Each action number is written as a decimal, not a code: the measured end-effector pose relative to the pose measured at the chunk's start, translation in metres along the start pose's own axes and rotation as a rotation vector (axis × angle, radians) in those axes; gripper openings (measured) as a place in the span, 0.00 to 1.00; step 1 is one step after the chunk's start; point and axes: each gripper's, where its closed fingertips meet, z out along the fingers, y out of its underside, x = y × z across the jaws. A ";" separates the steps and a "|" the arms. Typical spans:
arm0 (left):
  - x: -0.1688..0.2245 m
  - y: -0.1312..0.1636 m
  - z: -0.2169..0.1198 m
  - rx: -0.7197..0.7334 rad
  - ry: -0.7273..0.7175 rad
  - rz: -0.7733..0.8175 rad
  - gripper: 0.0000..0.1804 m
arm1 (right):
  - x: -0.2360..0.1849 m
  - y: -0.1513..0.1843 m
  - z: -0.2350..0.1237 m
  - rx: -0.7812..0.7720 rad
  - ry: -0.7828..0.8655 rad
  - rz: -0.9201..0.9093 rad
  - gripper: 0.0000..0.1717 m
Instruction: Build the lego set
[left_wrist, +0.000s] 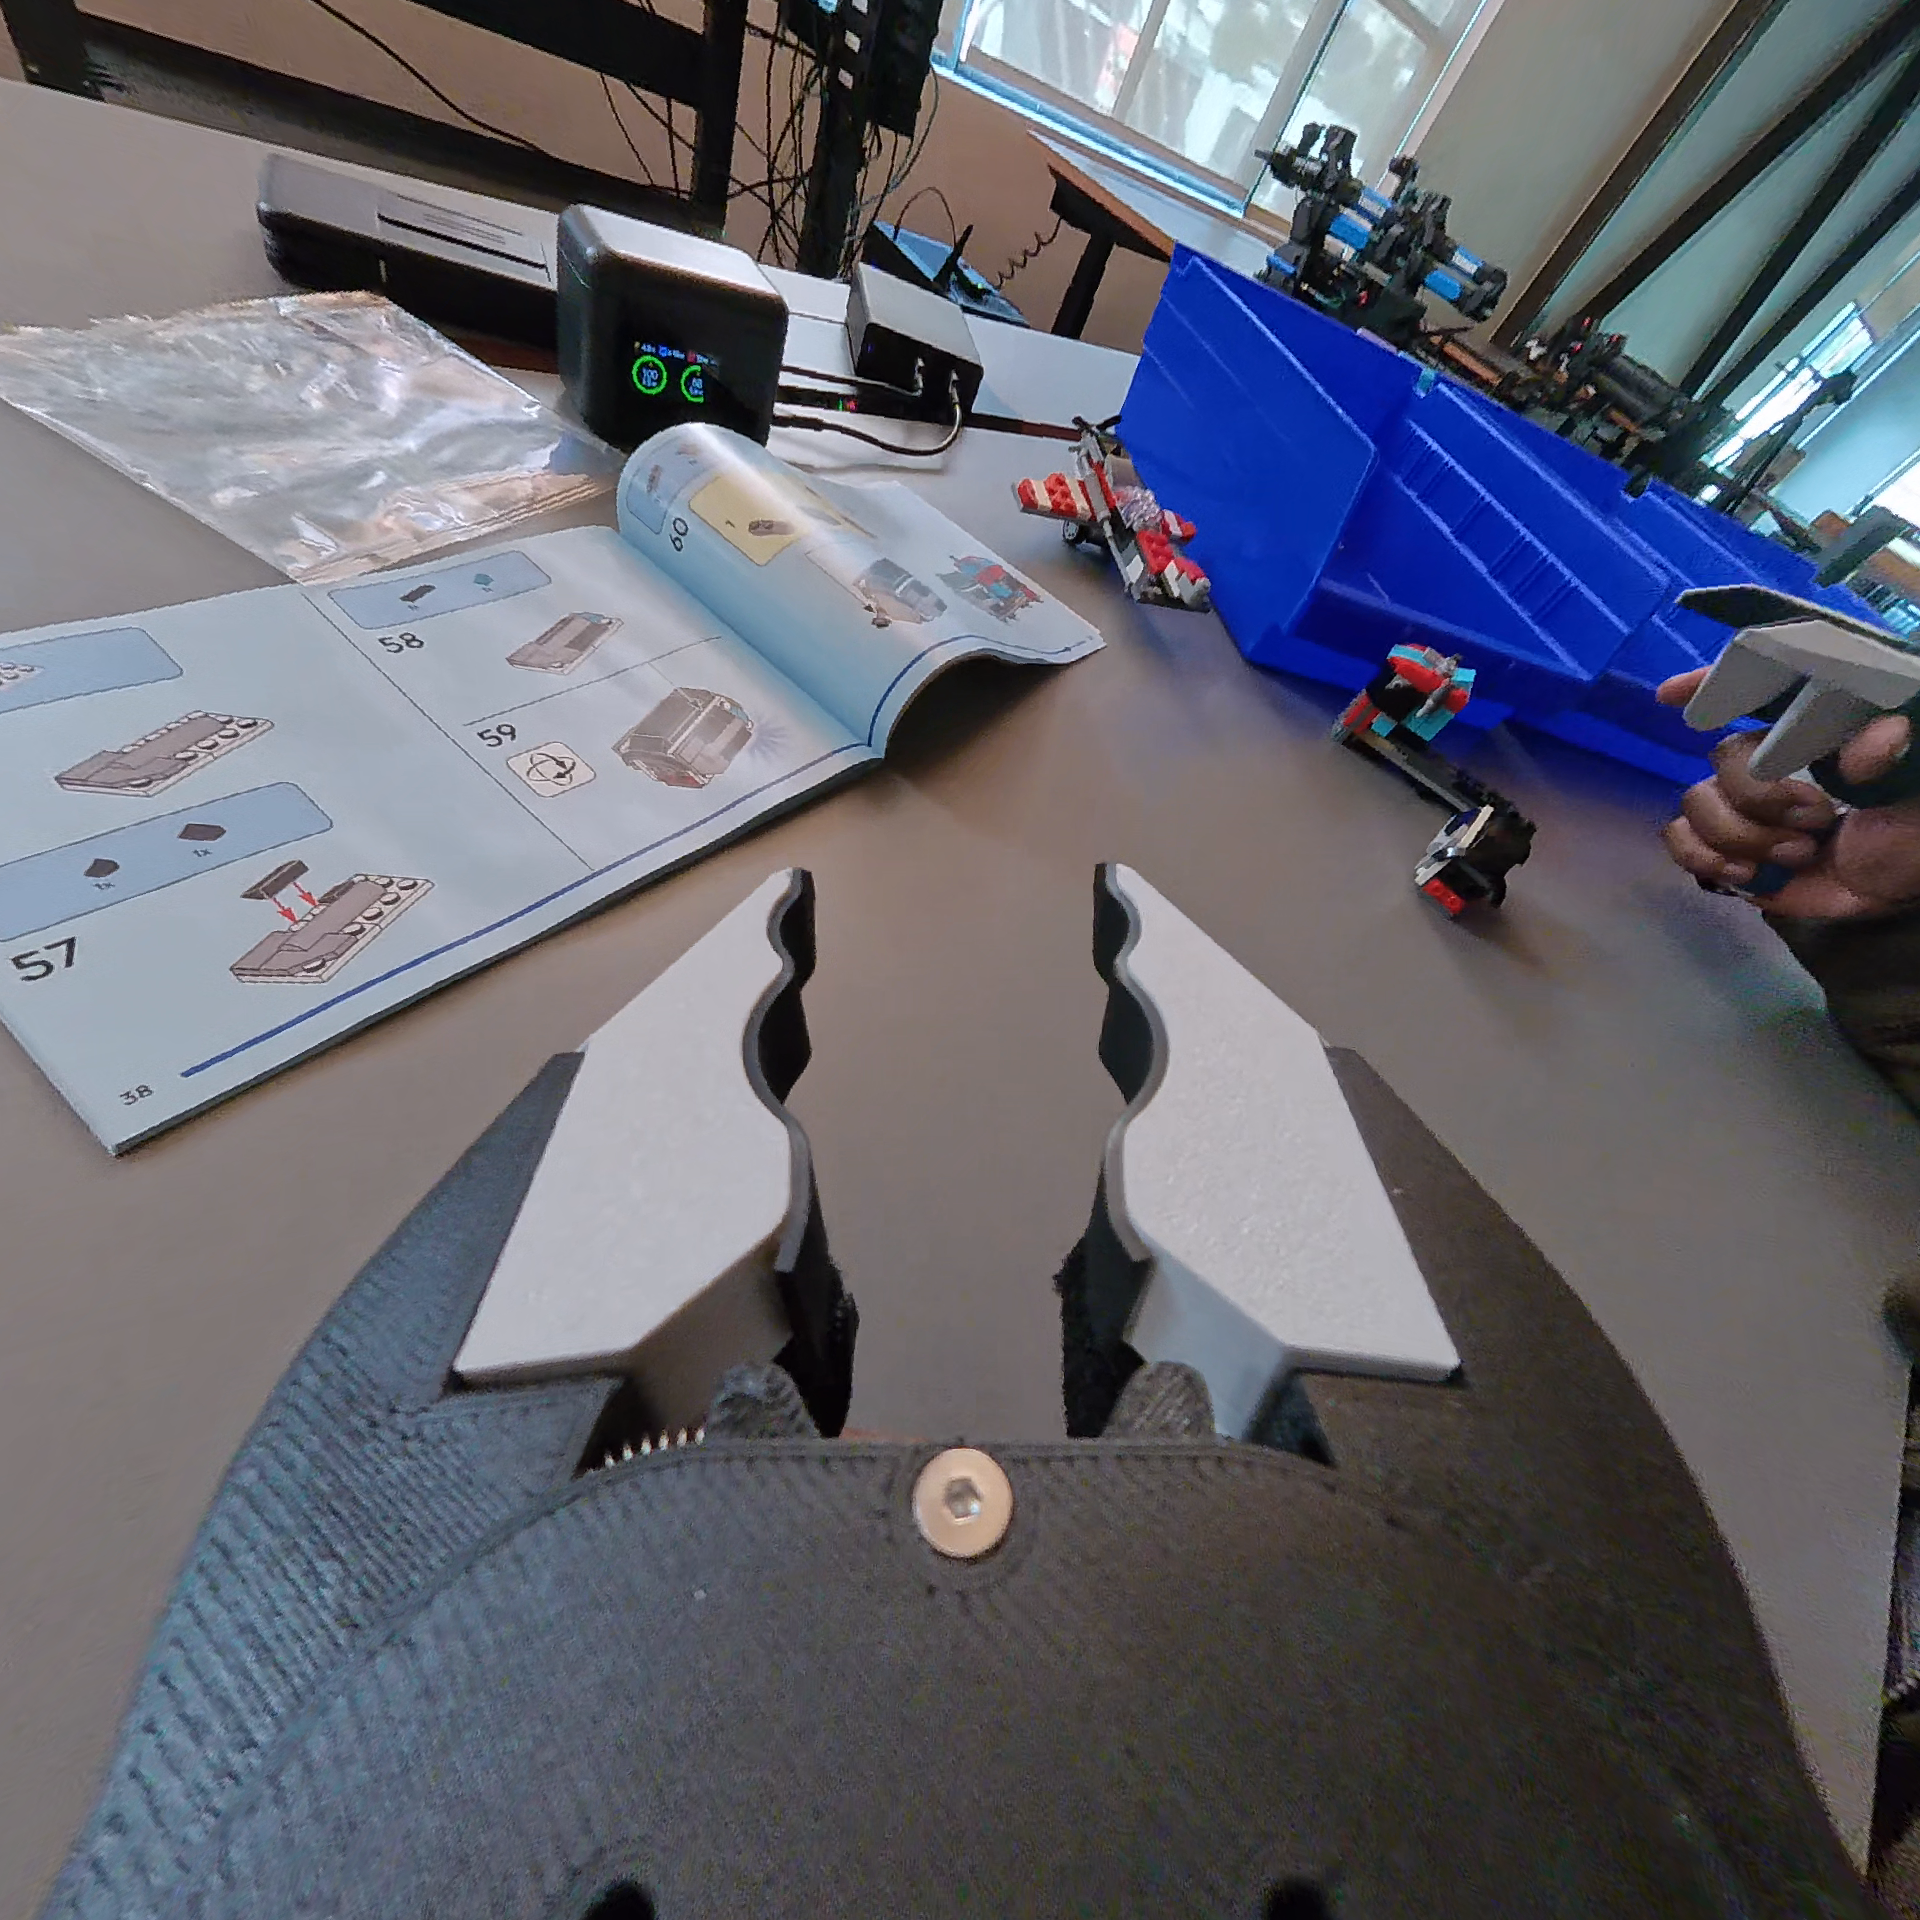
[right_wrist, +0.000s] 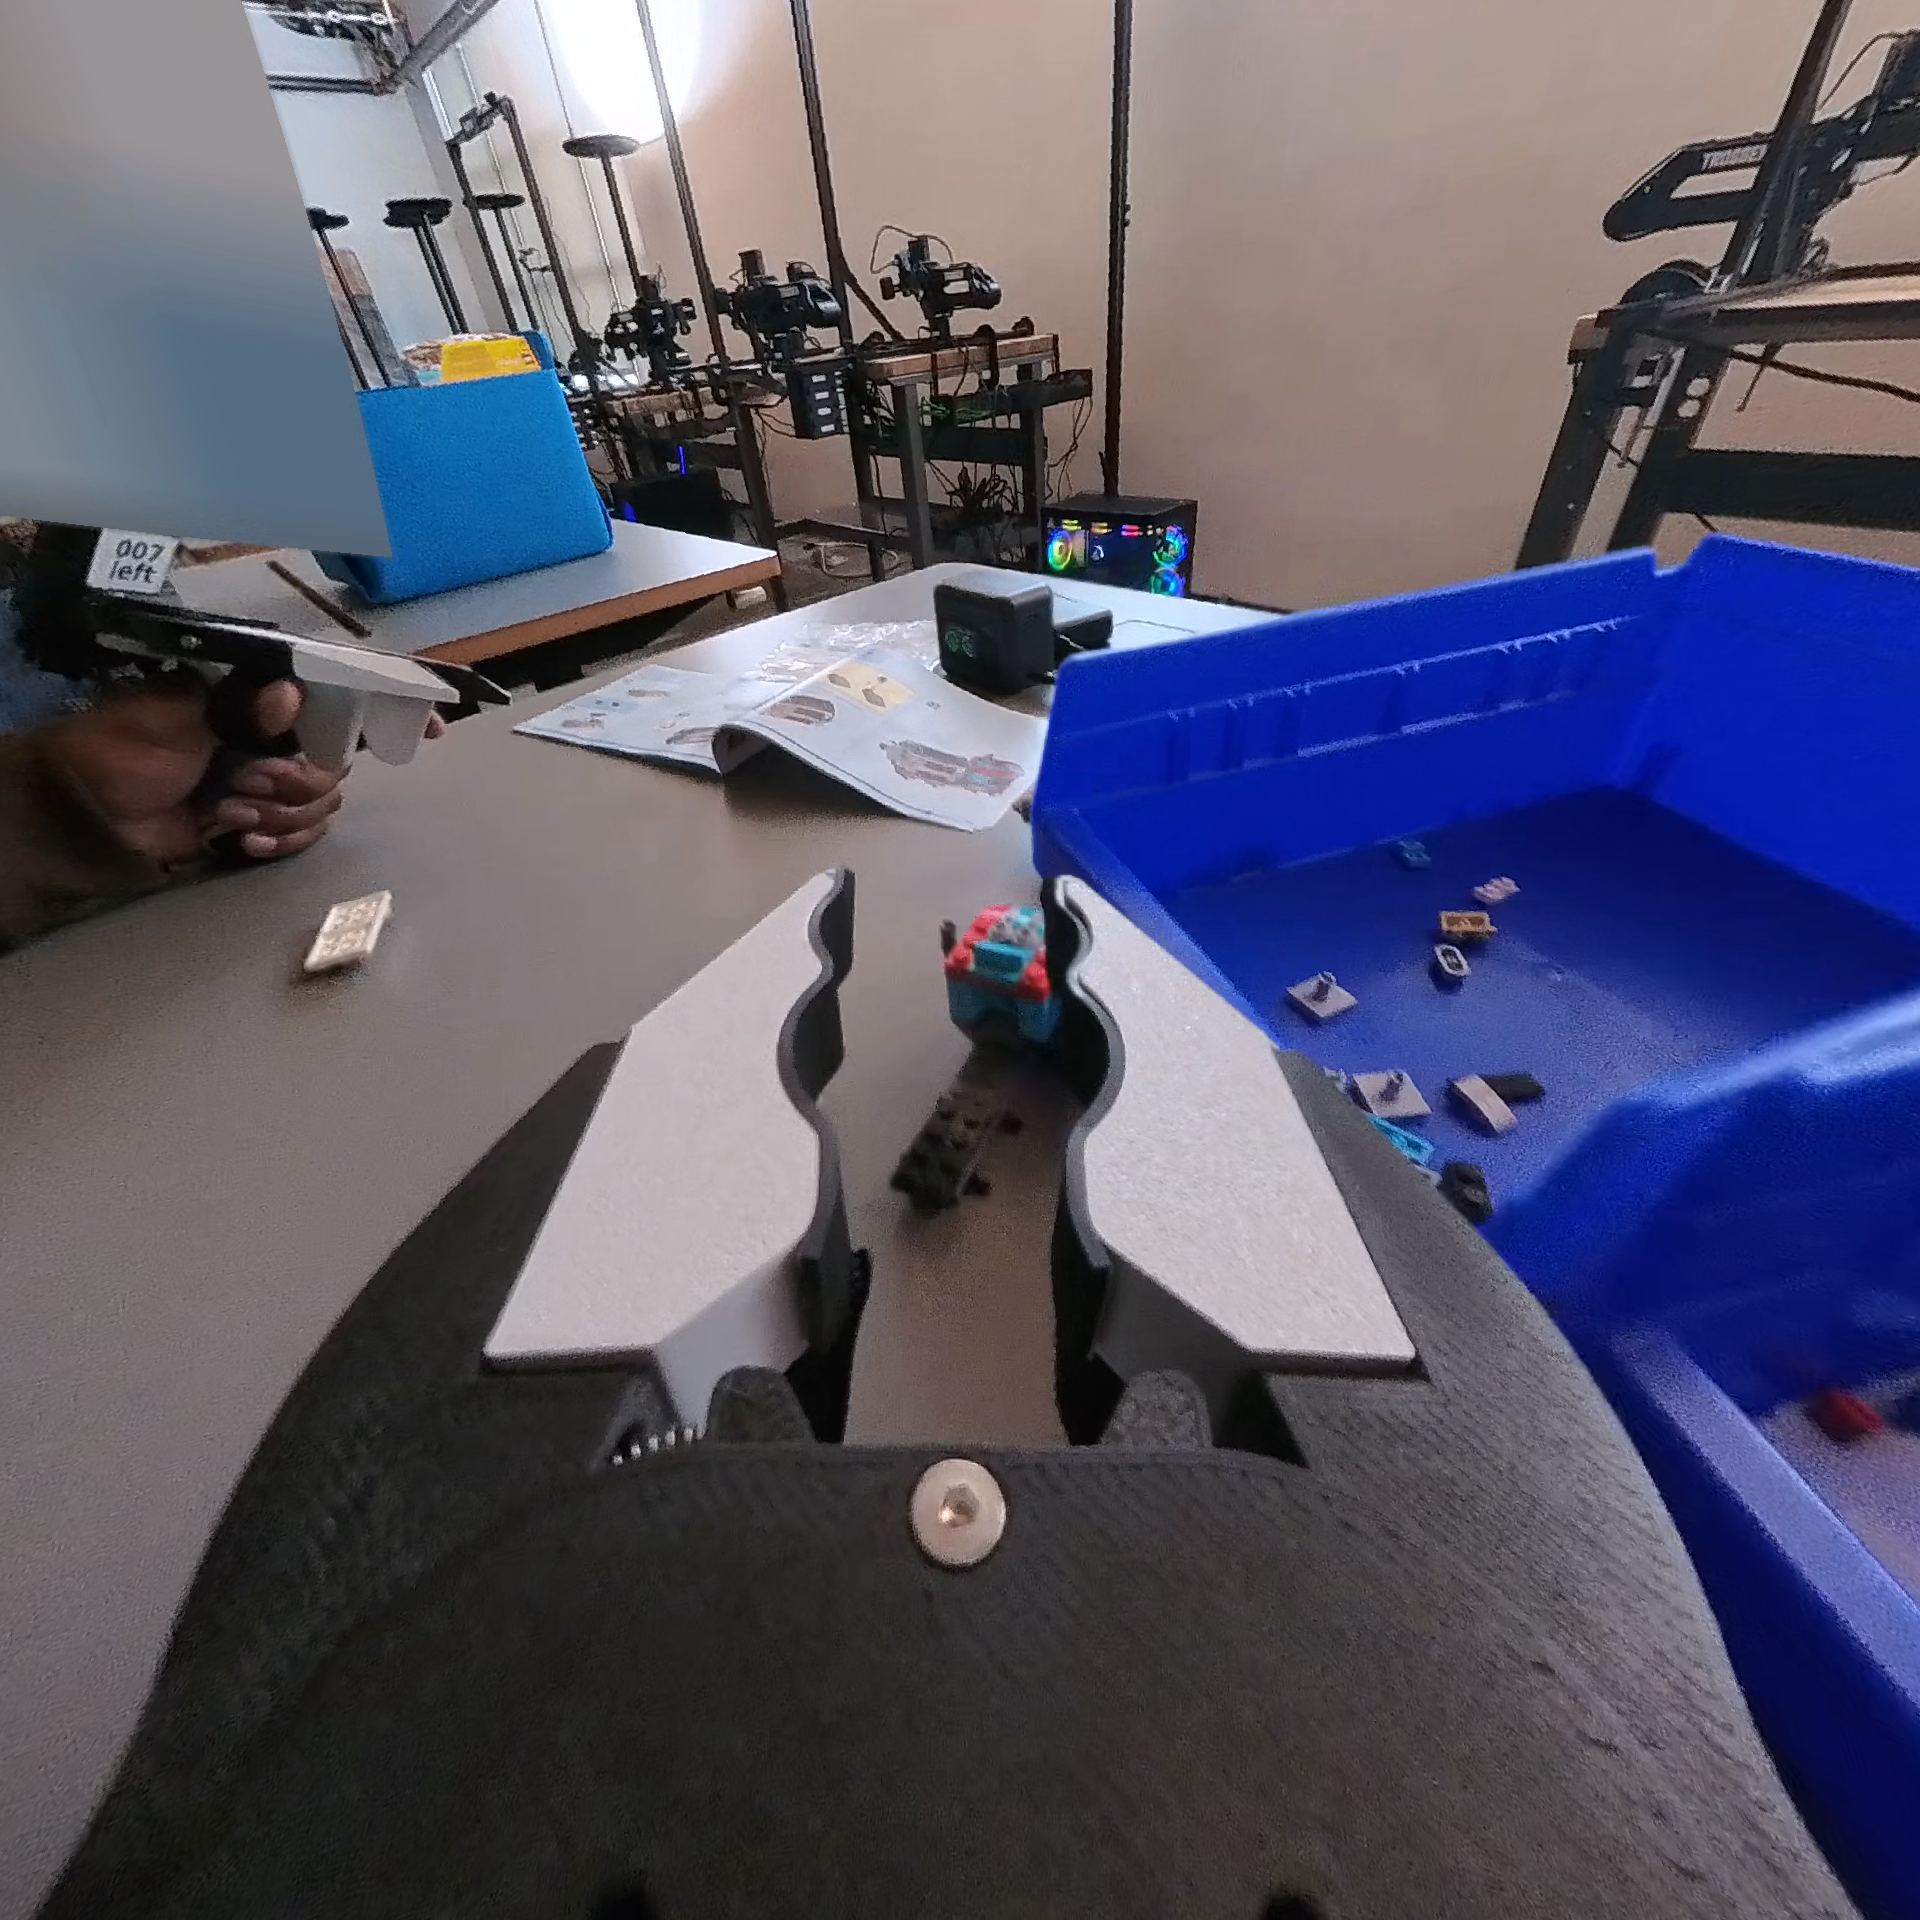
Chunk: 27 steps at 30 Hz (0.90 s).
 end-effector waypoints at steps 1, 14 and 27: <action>0.000 0.001 0.001 -0.009 -0.002 0.000 0.30 | 0.003 0.003 -0.005 -0.004 -0.004 -0.002 0.22; 0.041 -0.009 0.035 -0.136 0.002 0.203 0.28 | 0.002 0.015 -0.038 -0.062 -0.149 -0.005 0.21; 0.279 -0.063 0.293 -0.694 0.356 0.578 0.22 | -0.007 0.032 -0.061 -0.107 -0.187 0.020 0.20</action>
